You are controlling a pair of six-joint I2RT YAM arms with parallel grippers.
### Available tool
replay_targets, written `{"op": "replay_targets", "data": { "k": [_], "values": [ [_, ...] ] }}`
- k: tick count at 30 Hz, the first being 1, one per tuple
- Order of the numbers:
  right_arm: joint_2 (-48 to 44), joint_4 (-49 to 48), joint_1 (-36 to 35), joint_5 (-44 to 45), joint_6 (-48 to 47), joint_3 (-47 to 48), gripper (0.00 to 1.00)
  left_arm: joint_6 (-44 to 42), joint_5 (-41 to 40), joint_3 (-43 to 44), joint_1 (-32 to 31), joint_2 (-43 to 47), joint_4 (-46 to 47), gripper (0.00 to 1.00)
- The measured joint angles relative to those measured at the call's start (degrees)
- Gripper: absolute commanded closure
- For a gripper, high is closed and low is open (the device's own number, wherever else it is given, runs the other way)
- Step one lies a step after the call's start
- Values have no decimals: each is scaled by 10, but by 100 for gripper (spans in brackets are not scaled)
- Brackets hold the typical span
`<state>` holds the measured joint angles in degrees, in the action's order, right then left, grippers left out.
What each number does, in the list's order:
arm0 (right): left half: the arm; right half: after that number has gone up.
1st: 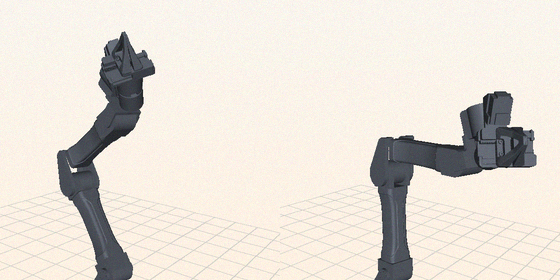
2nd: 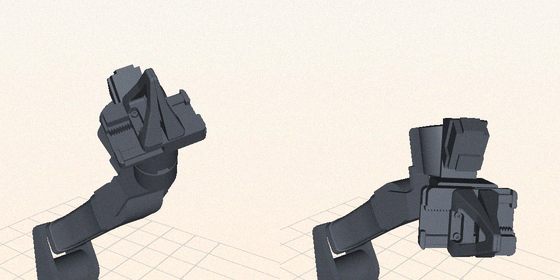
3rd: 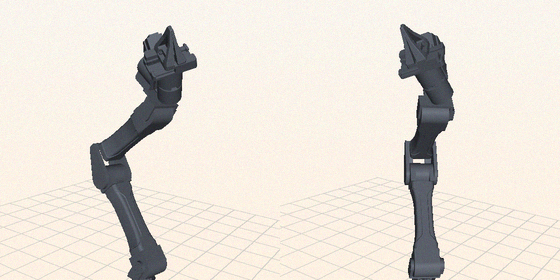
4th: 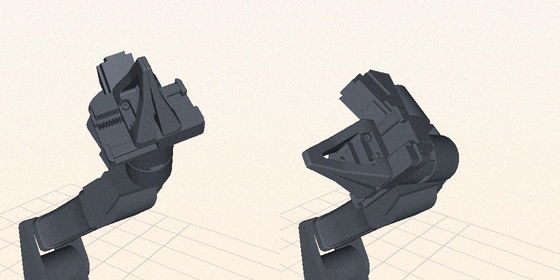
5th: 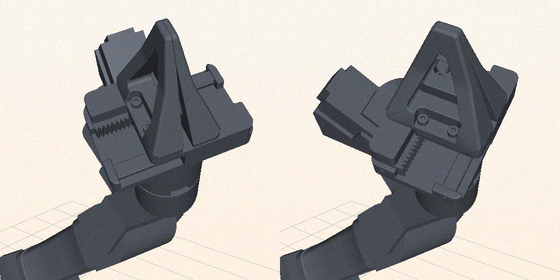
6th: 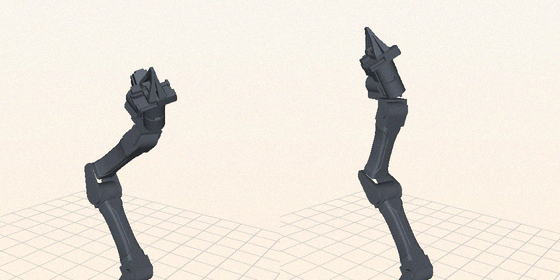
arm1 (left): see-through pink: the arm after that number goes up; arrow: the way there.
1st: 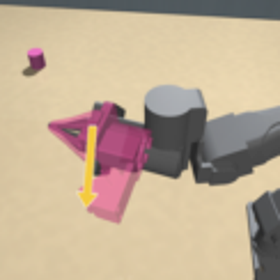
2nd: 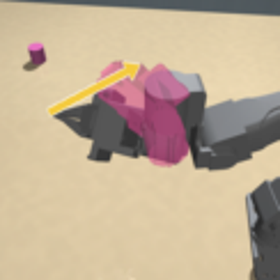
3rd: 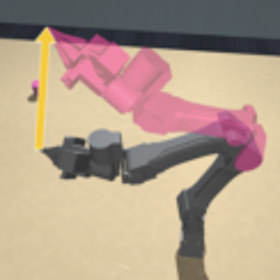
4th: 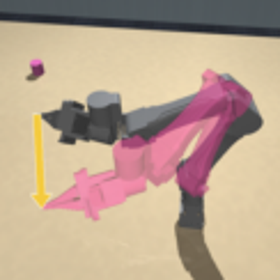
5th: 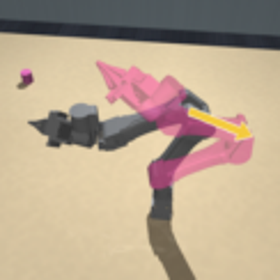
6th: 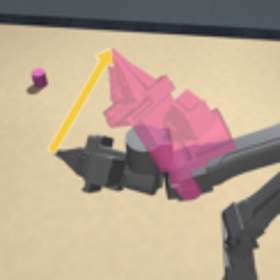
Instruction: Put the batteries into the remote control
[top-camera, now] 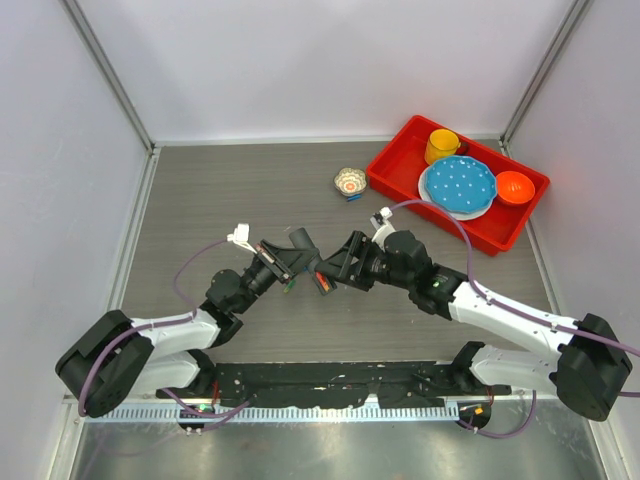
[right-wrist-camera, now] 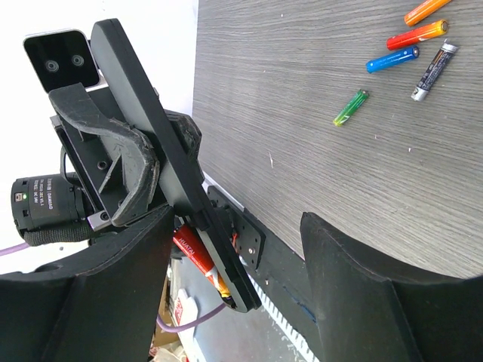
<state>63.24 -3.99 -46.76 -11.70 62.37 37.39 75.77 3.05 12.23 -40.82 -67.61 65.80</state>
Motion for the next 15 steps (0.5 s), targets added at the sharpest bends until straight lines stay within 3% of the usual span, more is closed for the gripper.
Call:
{"op": "replay_targets", "data": {
  "k": [15],
  "values": [
    [0, -19, 0, 0, 8, -12, 30, -2, -4, 0, -1, 1, -5, 100]
  ]
}}
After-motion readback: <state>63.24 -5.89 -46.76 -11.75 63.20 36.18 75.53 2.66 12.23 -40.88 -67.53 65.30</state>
